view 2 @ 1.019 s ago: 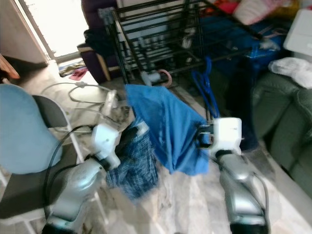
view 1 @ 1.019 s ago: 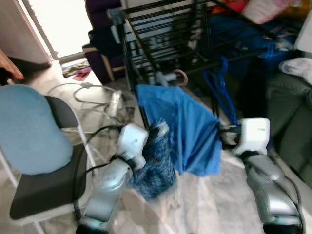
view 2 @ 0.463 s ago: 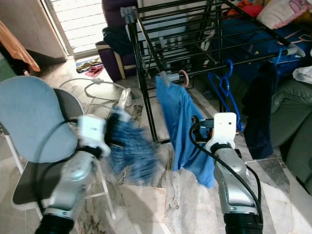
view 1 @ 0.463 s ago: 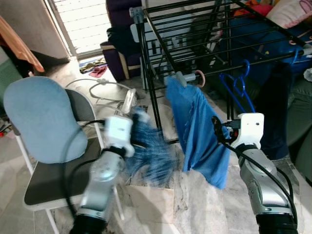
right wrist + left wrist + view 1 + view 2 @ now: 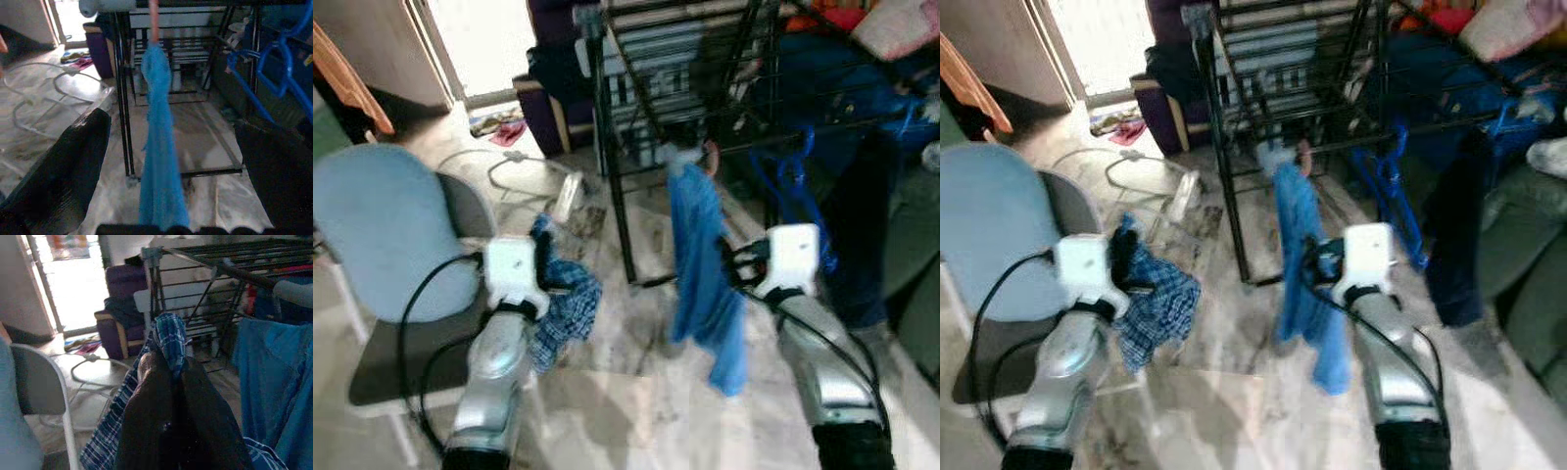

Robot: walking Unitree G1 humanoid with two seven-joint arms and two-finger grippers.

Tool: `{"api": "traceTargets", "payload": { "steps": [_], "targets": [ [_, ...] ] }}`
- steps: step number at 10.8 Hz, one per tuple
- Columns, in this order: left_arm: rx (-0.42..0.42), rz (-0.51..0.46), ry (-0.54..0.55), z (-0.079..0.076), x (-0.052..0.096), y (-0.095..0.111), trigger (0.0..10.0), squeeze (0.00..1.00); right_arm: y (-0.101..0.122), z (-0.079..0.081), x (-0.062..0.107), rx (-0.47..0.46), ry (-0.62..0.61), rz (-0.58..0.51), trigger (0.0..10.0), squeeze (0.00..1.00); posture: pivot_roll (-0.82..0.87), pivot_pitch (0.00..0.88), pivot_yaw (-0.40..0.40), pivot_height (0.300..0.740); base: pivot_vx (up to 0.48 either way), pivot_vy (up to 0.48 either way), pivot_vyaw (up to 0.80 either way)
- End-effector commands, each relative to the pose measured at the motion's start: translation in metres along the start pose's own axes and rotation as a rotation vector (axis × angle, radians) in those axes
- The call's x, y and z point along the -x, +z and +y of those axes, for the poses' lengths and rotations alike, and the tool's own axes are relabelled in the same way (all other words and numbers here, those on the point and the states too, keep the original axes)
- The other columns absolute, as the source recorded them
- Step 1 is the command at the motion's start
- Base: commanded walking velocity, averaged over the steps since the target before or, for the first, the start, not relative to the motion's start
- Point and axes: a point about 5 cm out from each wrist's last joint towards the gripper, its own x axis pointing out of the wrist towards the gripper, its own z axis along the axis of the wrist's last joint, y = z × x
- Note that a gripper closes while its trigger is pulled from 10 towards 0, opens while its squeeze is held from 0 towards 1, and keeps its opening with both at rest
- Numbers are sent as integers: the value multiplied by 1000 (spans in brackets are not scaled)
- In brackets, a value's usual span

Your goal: Hang hanger

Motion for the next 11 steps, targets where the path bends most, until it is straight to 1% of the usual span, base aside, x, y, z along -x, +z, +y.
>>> {"api": "traceTargets", "payload": {
  "steps": [1, 2, 3, 4, 6, 8, 10, 11],
  "targets": [
    [10, -9, -4, -3, 2, 4, 10000, 0, -1, -4, 3, 4, -11, 5, 10000, 0, -172, 0, 66, 740, 0, -480, 0],
    [9, 4, -10, -4, 5, 2, 10000, 0, -4, -7, 6, 4, -21, 19, 10000, 0, -167, 0, 74, 740, 0, -480, 0],
    [13, 1, -9, -5, 5, 4, 10000, 0, -4, -9, 8, 6, -23, 19, 10000, 0, -158, 0, 77, 740, 0, -480, 0],
    [61, -8, -9, -5, 3, 9, 10000, 0, -6, -10, 6, 4, -30, 30, 10000, 0, -155, 3, 75, 740, 0, 0, 0],
    [94, 1, -20, -2, 1, 7, 10000, 0, -3, -7, 6, 20, -10, 27, 10000, 0, -173, 9, 66, 740, 0, 0, 0],
    [134, -12, -28, -6, -3, 9, 10000, 0, -2, -9, 10, 30, -2, 30, 10000, 0, -193, 14, 59, 740, 0, 0, 0],
    [157, -12, -64, -13, -3, 10, 10000, 0, -6, -2, 16, 34, 39, 47, 10000, 0, -197, 14, 60, 740, 343, 0, 0],
    [158, -10, -74, -14, -3, 9, 10000, 0, -6, 0, 16, 21, 47, 50, 10000, 0, -198, 15, 61, 740, 409, 0, 0]
  ]
}}
